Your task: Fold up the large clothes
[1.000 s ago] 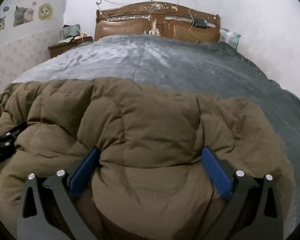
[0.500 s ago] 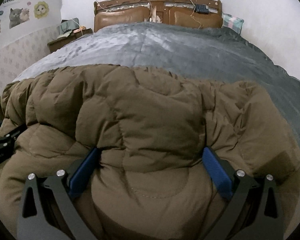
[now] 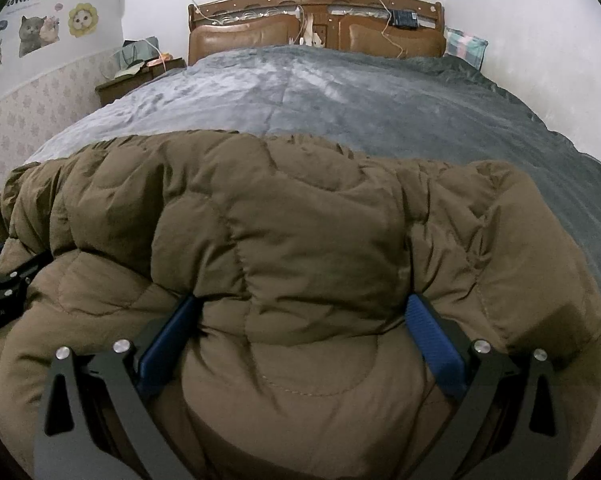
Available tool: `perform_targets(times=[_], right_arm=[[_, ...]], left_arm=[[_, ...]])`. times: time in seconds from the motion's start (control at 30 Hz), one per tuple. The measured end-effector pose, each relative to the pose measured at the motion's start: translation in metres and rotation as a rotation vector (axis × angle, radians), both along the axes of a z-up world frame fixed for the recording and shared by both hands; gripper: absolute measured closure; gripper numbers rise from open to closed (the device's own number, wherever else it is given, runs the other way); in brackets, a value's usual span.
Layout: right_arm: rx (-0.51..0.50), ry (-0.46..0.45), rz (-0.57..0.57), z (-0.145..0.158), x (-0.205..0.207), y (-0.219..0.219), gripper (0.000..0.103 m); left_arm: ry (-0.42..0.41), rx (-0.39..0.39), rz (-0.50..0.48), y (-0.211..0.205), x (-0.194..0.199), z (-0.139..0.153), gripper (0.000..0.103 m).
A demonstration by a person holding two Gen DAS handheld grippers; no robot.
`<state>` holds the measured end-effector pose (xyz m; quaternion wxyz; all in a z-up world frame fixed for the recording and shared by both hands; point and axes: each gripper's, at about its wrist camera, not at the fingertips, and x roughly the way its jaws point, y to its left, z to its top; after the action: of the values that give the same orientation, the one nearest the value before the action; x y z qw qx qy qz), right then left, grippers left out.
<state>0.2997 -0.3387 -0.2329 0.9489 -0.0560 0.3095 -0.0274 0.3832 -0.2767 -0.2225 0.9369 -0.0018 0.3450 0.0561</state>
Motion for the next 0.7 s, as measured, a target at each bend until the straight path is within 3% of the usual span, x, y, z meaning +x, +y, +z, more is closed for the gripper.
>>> perform_targets(times=[0.2,0.4,0.53,0.7], right_arm=[[-0.008,0.024,0.010,0.010,-0.015,-0.003,0.002],[-0.056,0.013,0.073,0.070,-0.069,-0.005,0.002],[-0.112,0.017,0.026,0.109,-0.105,-0.029,0.002],[-0.093,0.062,-0.031,0.112,-0.140,-0.077,0.002]], left_arm=[[0.019,0.003,-0.016,0.000,-0.015,0.004,0.003],[-0.068,0.014,-0.006,0.025,-0.076,0.069,0.003],[-0.075,0.043,0.060,0.065,-0.117,0.107,0.003],[-0.007,-0.049,0.098,0.111,-0.145,0.110,0.003]])
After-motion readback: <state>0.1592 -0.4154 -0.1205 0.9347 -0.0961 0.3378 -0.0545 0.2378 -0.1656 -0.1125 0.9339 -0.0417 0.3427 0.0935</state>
